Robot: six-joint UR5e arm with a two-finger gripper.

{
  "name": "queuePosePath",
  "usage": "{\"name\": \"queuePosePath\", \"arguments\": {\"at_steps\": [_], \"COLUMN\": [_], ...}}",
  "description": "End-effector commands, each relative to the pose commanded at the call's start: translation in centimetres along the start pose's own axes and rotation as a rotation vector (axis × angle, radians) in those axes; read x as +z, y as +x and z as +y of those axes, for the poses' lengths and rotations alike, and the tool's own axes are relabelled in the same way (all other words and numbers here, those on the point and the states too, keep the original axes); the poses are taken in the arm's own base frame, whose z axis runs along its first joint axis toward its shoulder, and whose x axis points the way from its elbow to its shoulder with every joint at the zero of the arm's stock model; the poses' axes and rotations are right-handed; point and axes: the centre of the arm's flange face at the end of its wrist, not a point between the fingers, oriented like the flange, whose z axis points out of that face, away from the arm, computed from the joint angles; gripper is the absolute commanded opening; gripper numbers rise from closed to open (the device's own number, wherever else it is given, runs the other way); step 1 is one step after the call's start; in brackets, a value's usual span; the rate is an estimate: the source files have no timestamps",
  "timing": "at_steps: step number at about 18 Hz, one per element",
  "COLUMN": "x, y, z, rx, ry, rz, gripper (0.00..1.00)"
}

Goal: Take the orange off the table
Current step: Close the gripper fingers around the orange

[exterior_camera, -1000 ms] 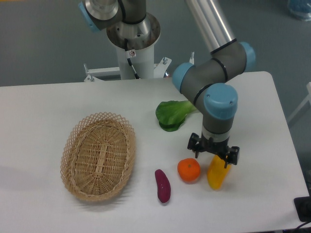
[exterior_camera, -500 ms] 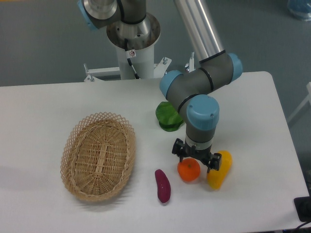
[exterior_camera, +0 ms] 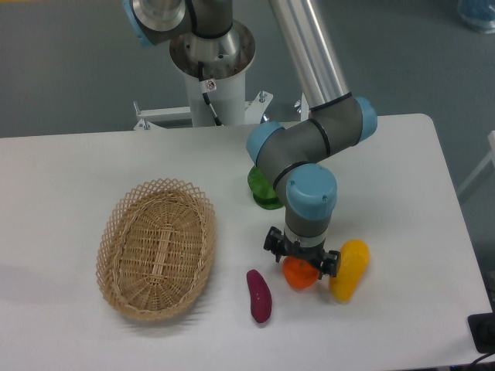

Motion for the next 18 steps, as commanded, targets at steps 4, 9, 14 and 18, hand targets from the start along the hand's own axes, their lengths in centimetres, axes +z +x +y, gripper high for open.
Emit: {"name": "queuePosePath", "arguments": {"at_steps": [4,9,14,18], "x": [0.0,-0.9,-2.9,-5.1], "y": [0.0,-0.2,-1.2,-3.0], "z": [0.0,-0.1,-0.1,0.6], "rx": [0.000,-0.007,-0.004,0.028], "ry": [-0.001,0.012,0.036,0.029], "rz": [-0.001,-0.010,-0.027,-0.026], "gripper": [0.80,0.66,0.66,0.66]}}
